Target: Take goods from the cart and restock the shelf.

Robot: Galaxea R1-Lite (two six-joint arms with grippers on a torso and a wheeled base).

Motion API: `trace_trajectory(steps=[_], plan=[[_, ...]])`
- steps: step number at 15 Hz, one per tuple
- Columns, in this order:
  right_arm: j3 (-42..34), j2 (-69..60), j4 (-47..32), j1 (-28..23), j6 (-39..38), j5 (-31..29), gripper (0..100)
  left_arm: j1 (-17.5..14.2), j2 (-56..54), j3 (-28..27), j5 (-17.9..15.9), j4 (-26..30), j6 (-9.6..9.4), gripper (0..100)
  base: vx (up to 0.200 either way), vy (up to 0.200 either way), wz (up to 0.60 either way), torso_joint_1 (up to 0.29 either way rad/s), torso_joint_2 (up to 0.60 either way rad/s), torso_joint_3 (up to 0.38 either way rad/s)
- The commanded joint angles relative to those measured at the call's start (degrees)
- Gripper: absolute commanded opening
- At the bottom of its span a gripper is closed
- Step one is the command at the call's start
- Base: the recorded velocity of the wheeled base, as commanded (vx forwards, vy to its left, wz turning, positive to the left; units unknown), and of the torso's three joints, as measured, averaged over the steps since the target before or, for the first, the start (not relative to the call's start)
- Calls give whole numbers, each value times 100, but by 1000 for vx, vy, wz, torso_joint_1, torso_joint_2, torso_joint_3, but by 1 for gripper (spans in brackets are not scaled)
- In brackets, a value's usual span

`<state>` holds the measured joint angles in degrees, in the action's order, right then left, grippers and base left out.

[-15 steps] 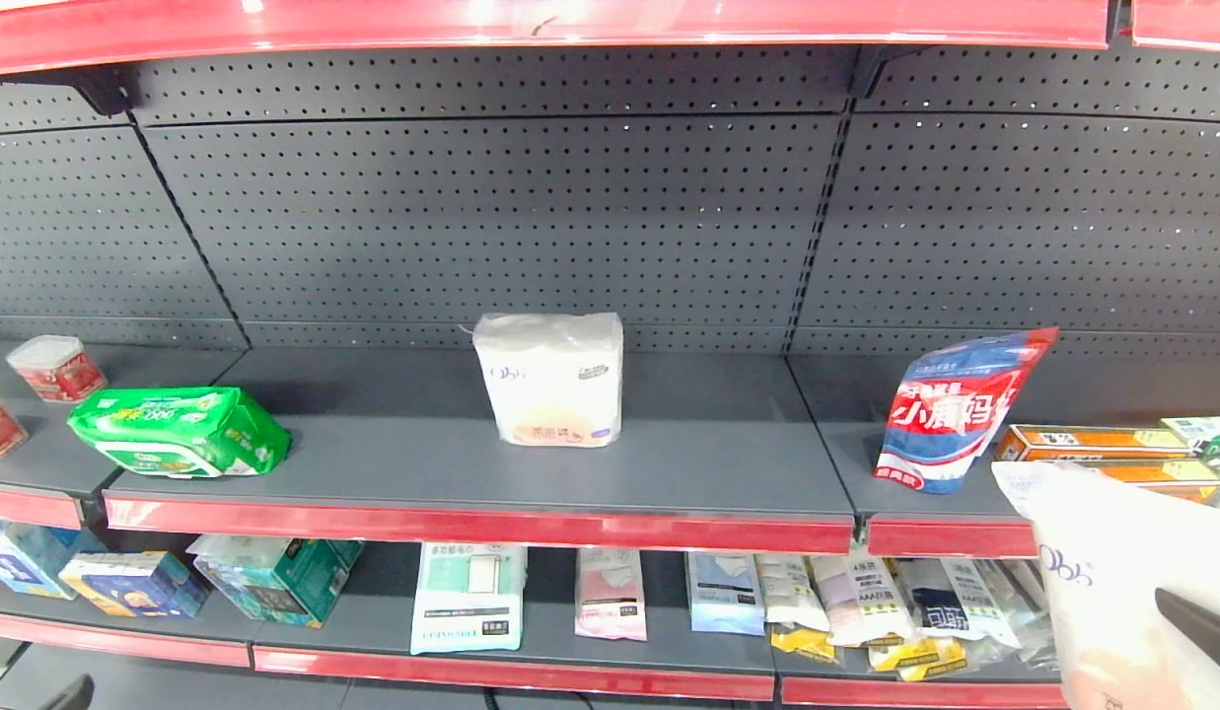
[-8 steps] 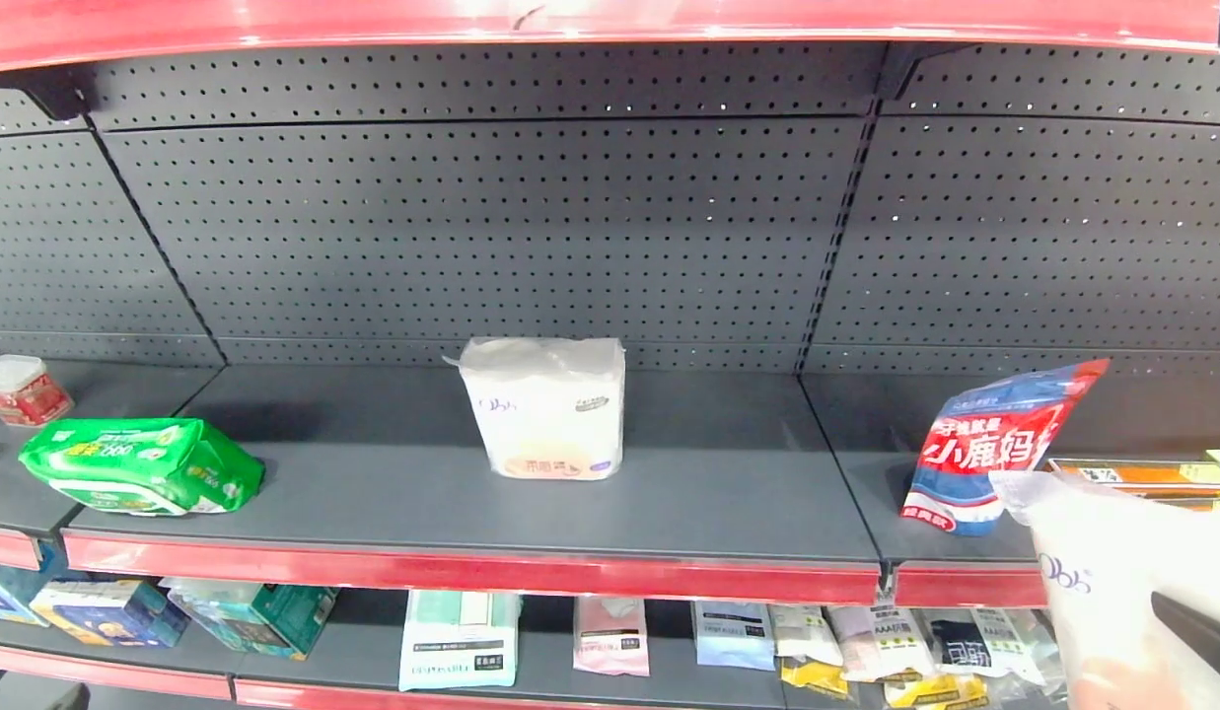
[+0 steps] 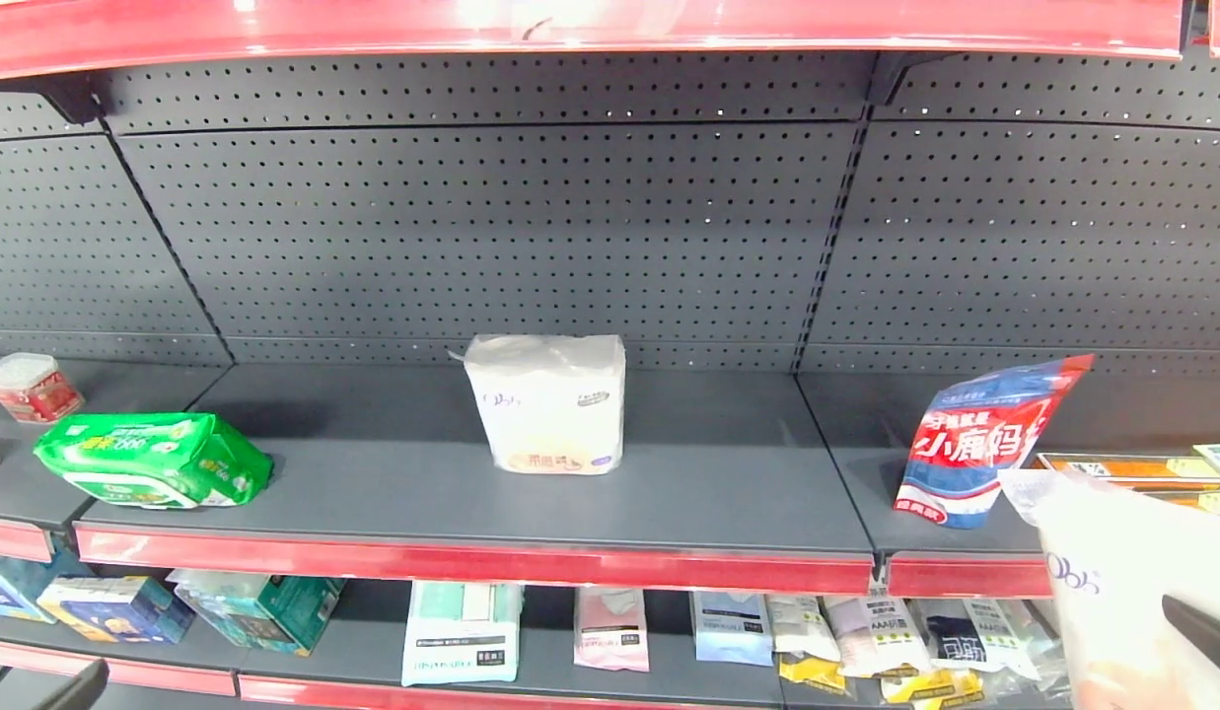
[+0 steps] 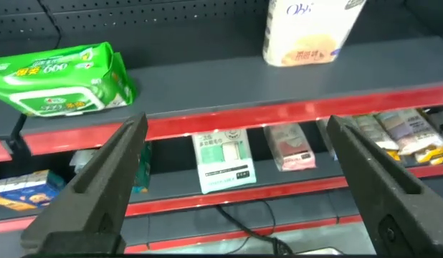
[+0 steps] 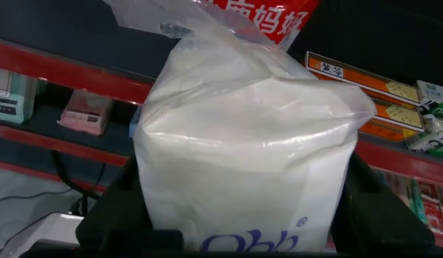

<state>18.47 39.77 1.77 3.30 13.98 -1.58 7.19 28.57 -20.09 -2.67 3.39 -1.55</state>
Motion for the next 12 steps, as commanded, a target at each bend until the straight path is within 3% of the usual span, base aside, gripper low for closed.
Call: trace_trajectory(steps=[1,3,5,6,7,9,10,11,12], plan=[[-28,-197,-98,-5,8,-9,0,1,1212,-21,-129,-770,216,100,0,0,0,0,0,0],[-28,-259,-229,-5,8,-70,0,-7,1862,-21,-788,-1235,216,100,0,0,0,0,0,0],[25,-241,-229,-5,8,-132,0,-16,2407,-21,-1166,-1499,164,100,0,0,0,0,0,0],[34,-232,-229,-5,8,-140,0,-139,2820,-30,-1403,-1772,164,100,0,0,0,0,0,0],[34,-224,-238,-5,8,-140,0,-464,3365,-109,-1702,-2158,137,100,0,0,0,0,0,0],[43,-188,-229,-5,26,-255,0,-974,4455,-478,-2273,-3011,-206,100,0,0,0,0,0,0],[43,-188,-229,-5,43,-299,0,-1044,4745,-610,-2475,-3143,-337,100,0,0,0,0,0,0],[16,-224,-238,-5,52,-325,0,-1071,5070,-768,-2897,-3195,-522,100,0,0,0,0,0,0],[8,-250,-238,-5,61,-360,0,-1062,5202,-803,-3170,-3187,-592,100,0,0,0,0,0,0]])
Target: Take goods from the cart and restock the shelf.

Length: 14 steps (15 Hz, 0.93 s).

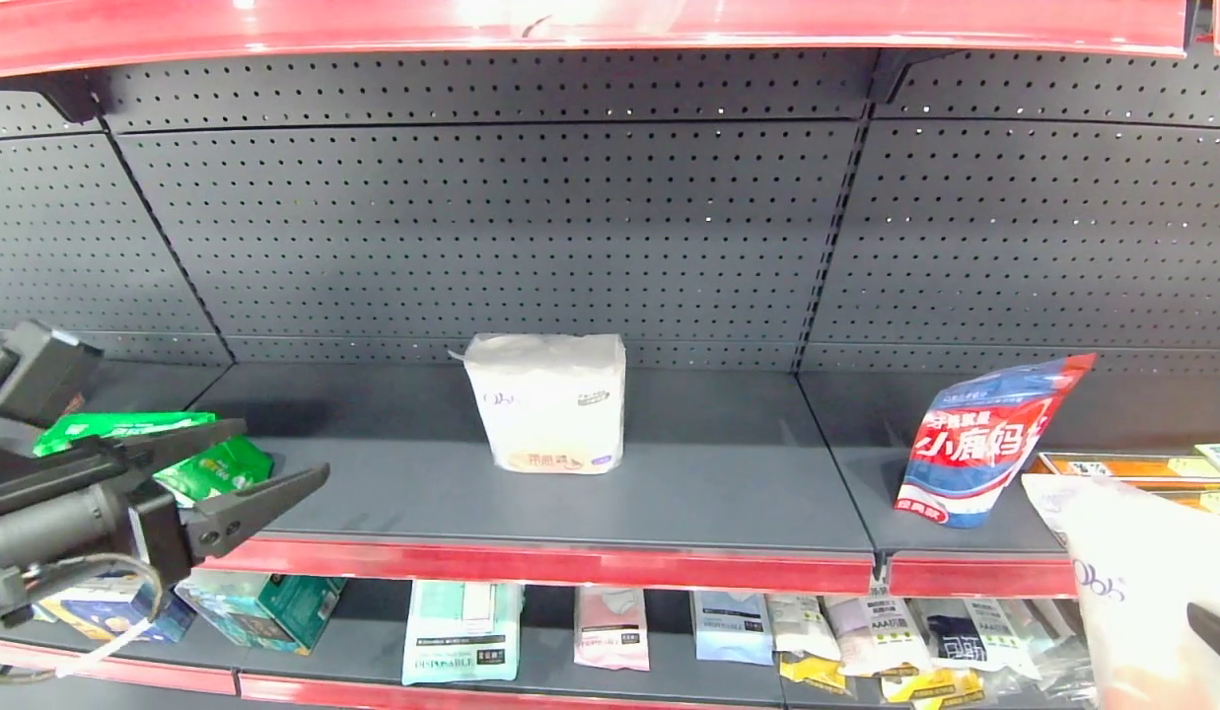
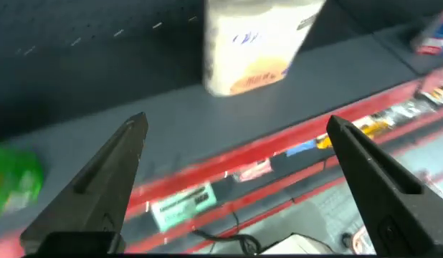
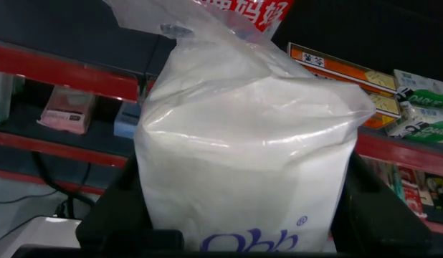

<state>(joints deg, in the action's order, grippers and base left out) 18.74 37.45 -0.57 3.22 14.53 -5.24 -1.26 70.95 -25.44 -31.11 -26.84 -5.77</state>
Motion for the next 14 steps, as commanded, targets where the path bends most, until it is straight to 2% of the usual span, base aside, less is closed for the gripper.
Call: trace_trajectory(steps=[1,2,3,4,6,7,8,9,11,14], plan=[[-19,-27,-4,3,15,-82,0,-226,1114,-277,-651,-181,-223,100,0,0,0,0,0,0],[-19,-27,-4,3,32,-117,0,-226,1299,-365,-879,-190,-241,100,0,0,0,0,0,0],[-19,-27,-4,3,32,-117,0,-226,1395,-453,-950,-198,-258,100,0,0,0,0,0,0],[-2,-18,-4,3,41,-126,0,-226,1615,-664,-1037,-198,-355,100,0,0,0,0,0,0],[-2,70,-4,3,76,-135,0,-358,2283,-1226,-1371,-207,-1005,100,0,0,0,0,0,0],[-19,113,-4,3,76,-135,0,-411,2652,-1481,-1609,-198,-1454,100,0,0,0,0,0,0],[-19,140,-4,3,76,-135,0,-428,2969,-1745,-1802,-181,-1647,100,0,0,0,0,0,0],[-19,140,-4,3,103,-135,0,-384,3188,-1965,-1916,-181,-1656,100,0,0,0,0,0,0],[-37,140,-4,3,146,-153,0,-331,3557,-2307,-2611,-198,-1673,100,0,0,0,0,0,0],[7,210,-4,3,428,-188,0,-323,4076,-2747,-2804,-198,-1691,100,0,0,0,0,0,0]])
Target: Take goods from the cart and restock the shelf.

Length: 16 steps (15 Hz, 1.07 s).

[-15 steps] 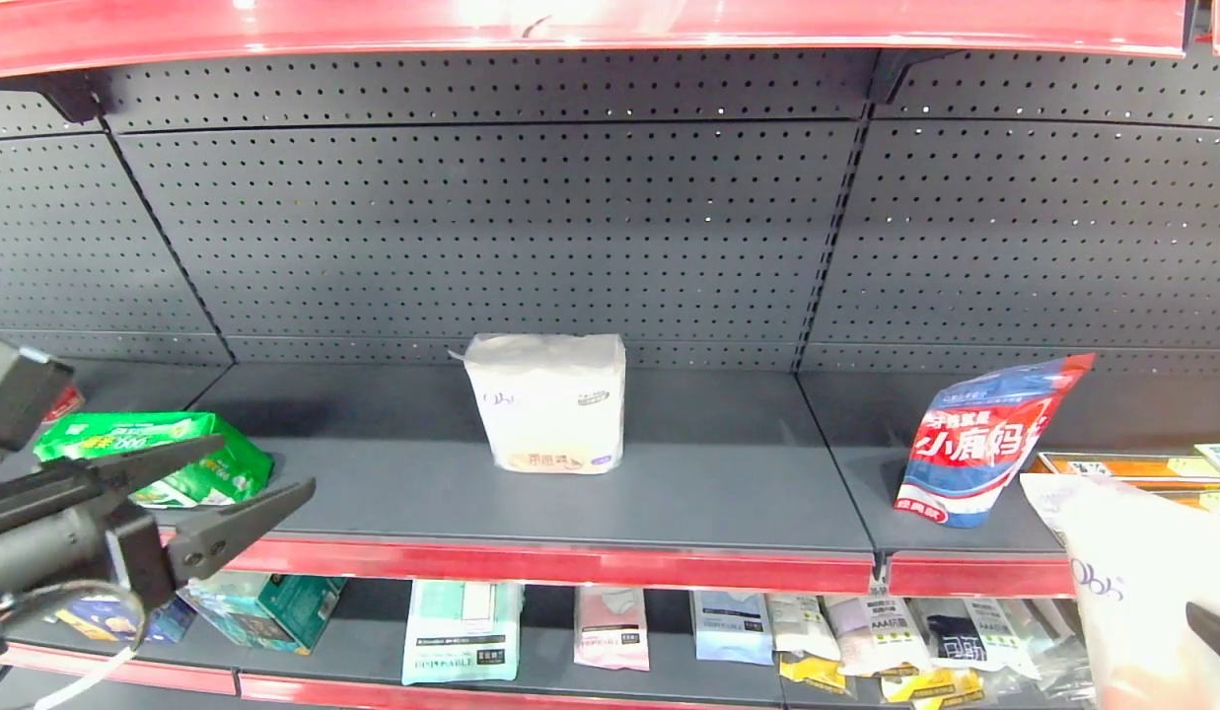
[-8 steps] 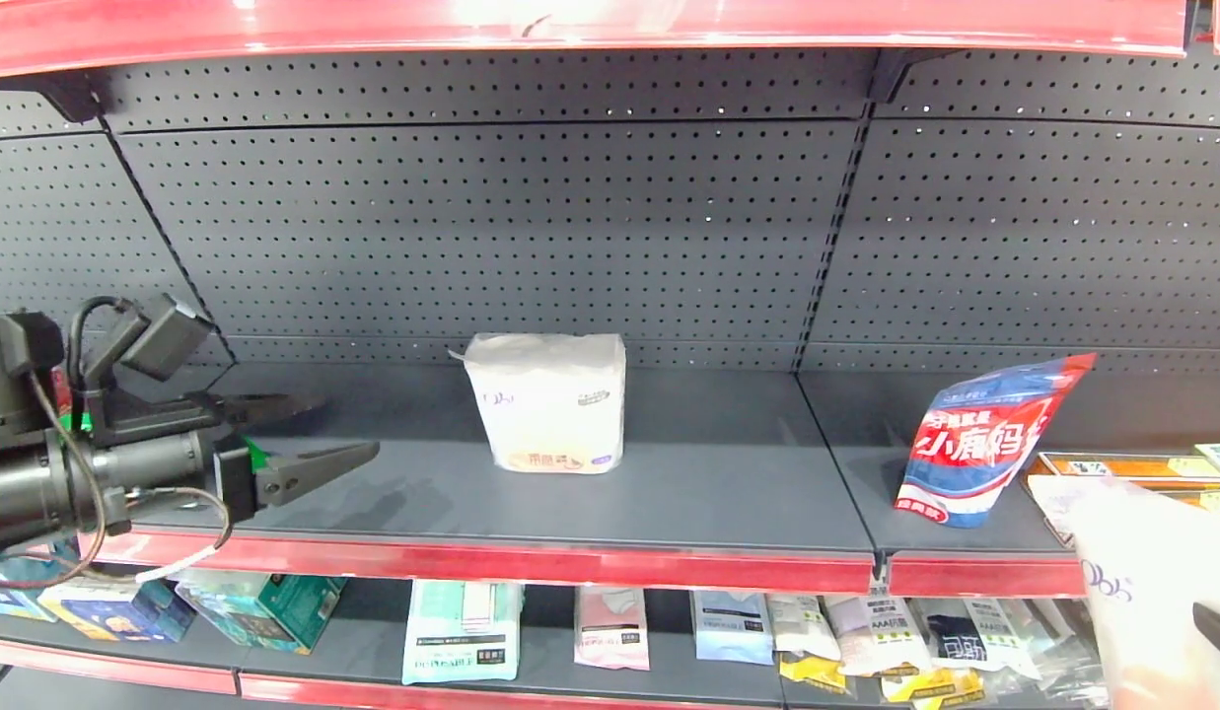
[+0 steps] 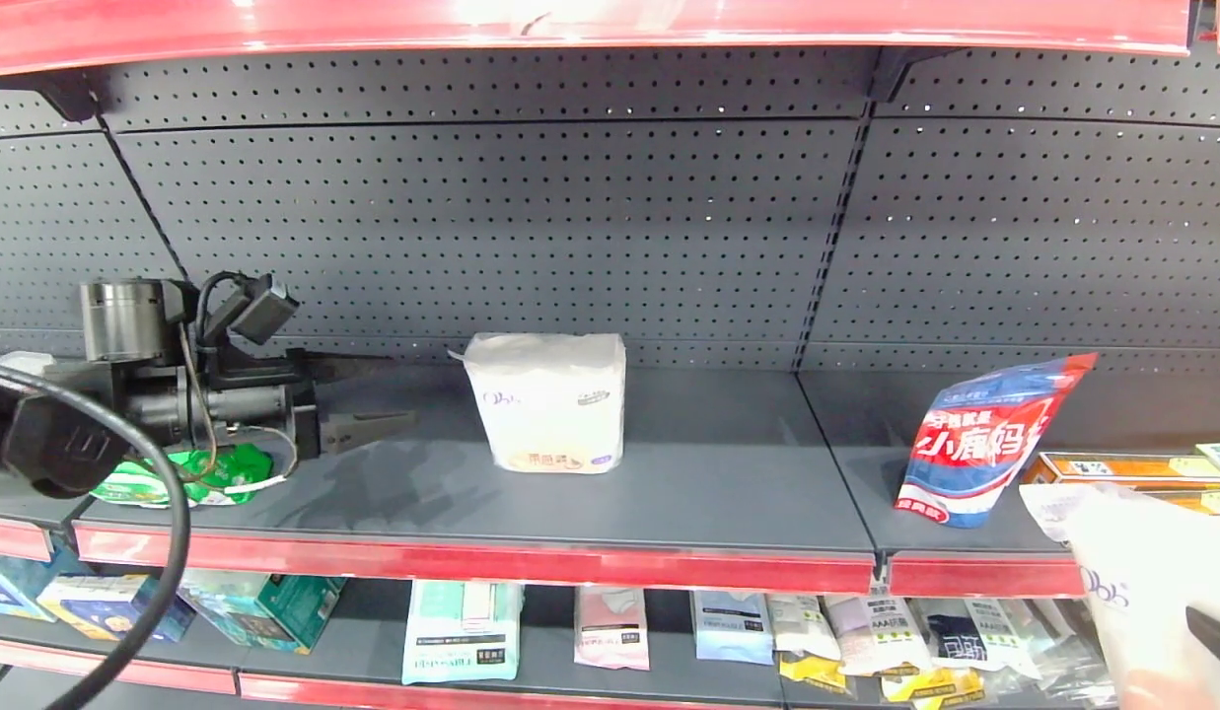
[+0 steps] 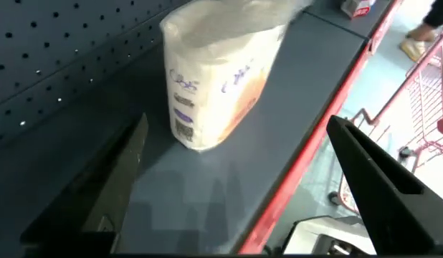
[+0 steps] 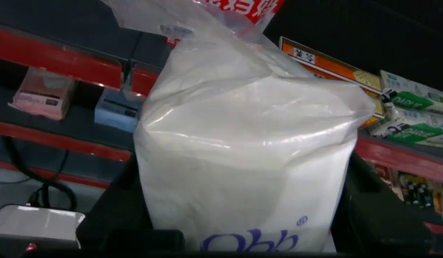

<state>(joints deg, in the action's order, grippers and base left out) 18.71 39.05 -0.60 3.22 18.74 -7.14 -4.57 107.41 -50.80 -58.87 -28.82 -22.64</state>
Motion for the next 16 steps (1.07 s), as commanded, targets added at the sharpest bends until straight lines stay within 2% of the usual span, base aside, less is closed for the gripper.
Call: trace_trajectory(steps=[1,3,5,8,13,16], plan=[[10,68,-2,3,25,-6,0,62,623,-361,-37,-27,-39,100,0,0,0,0,0,0],[10,112,-2,3,34,-77,0,185,992,-774,-151,-89,-241,100,0,0,0,0,0,0],[-43,112,-2,3,34,-138,0,369,1071,-941,-397,-62,-206,100,0,0,0,0,0,0],[-17,112,-2,3,139,-182,0,448,1379,-1310,-599,-98,-224,100,0,0,0,0,0,0],[-52,103,-2,3,236,-217,0,457,1669,-1679,-617,-106,-259,100,0,0,0,0,0,0],[-52,121,-2,3,280,-217,0,580,1792,-1837,-661,-115,-294,100,0,0,0,0,0,0]])
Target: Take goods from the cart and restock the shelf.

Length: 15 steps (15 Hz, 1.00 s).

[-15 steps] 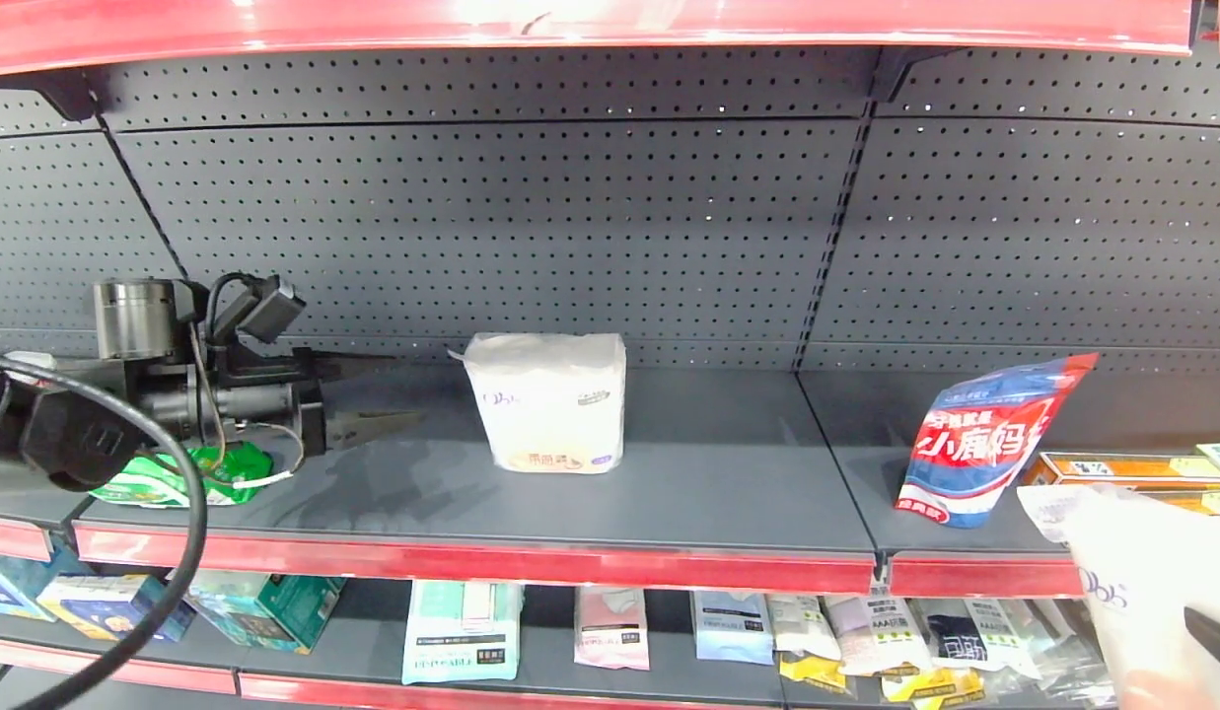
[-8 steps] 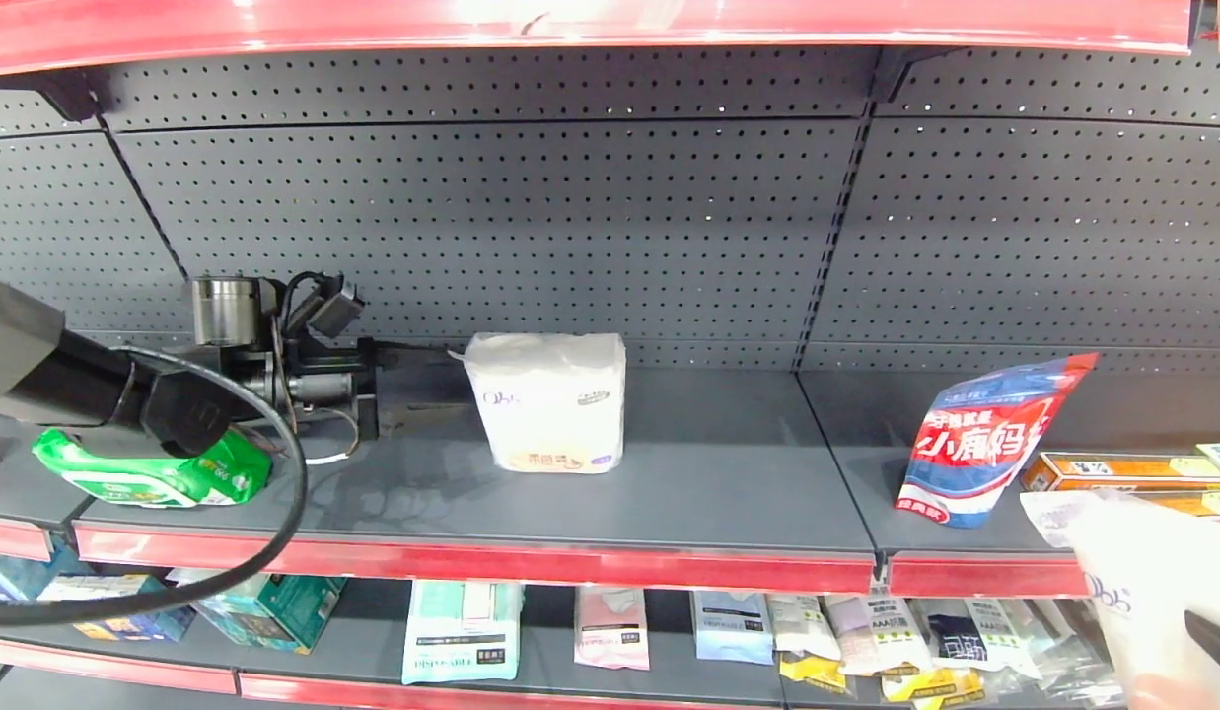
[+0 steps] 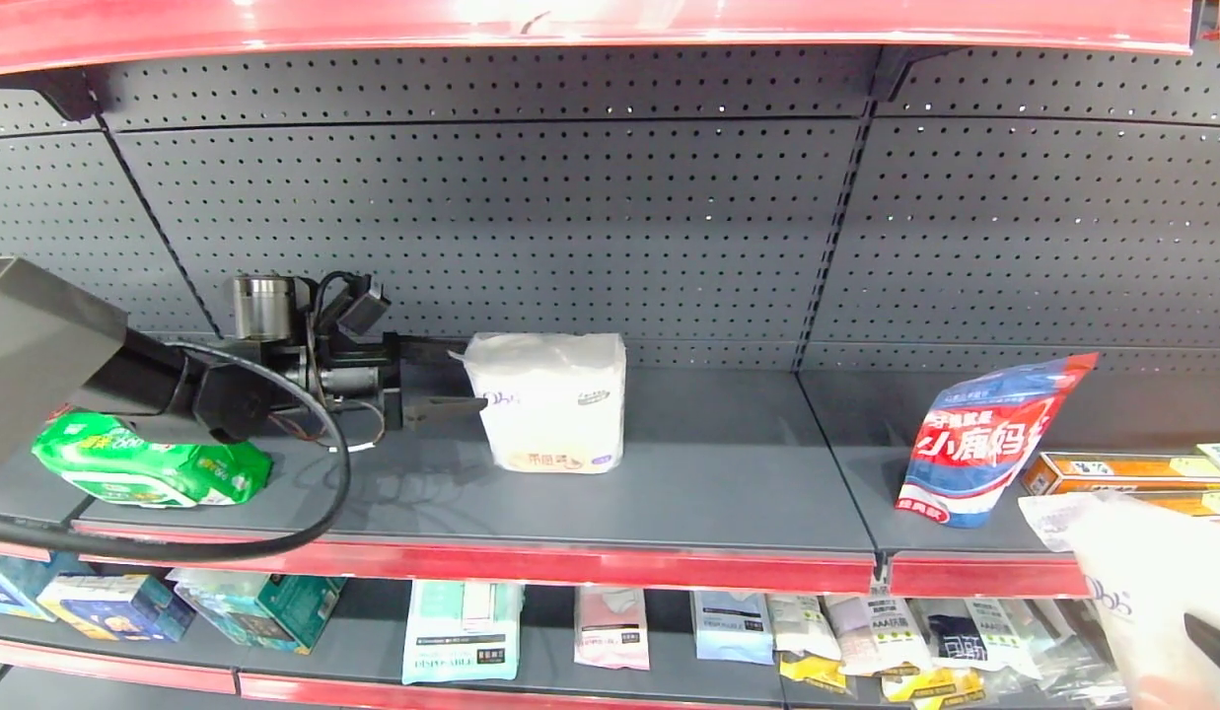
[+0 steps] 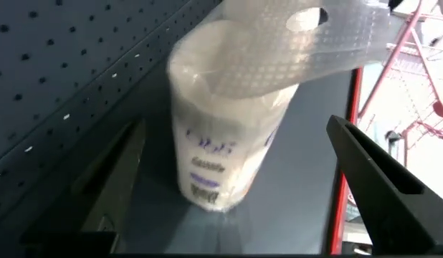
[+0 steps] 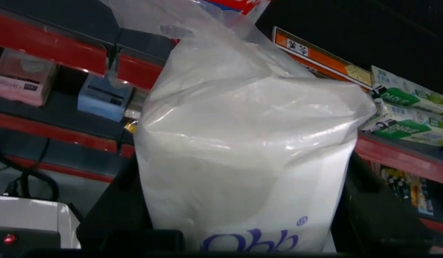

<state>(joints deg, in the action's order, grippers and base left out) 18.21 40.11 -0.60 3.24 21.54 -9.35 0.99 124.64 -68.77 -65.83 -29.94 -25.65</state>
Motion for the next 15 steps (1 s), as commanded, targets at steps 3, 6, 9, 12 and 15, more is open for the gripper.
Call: trace_trajectory(steps=[3,6,9,12,15], plan=[[-11,-12,-2,1,78,-32,0,165,245,-119,-79,-3,-168,100,0,0,0,0,0,0],[-107,-3,-2,1,87,-41,0,183,755,-673,-79,-47,-362,100,0,0,0,0,0,0],[-213,-3,-2,1,157,-41,0,226,922,-875,-70,-47,-335,100,0,0,0,0,0,0],[-213,15,-2,1,175,-41,0,402,1063,-1051,-70,-47,-318,100,0,0,0,0,0,0],[-222,15,-2,1,175,-41,0,534,1291,-1411,44,-73,-318,100,0,0,0,0,0,0]])
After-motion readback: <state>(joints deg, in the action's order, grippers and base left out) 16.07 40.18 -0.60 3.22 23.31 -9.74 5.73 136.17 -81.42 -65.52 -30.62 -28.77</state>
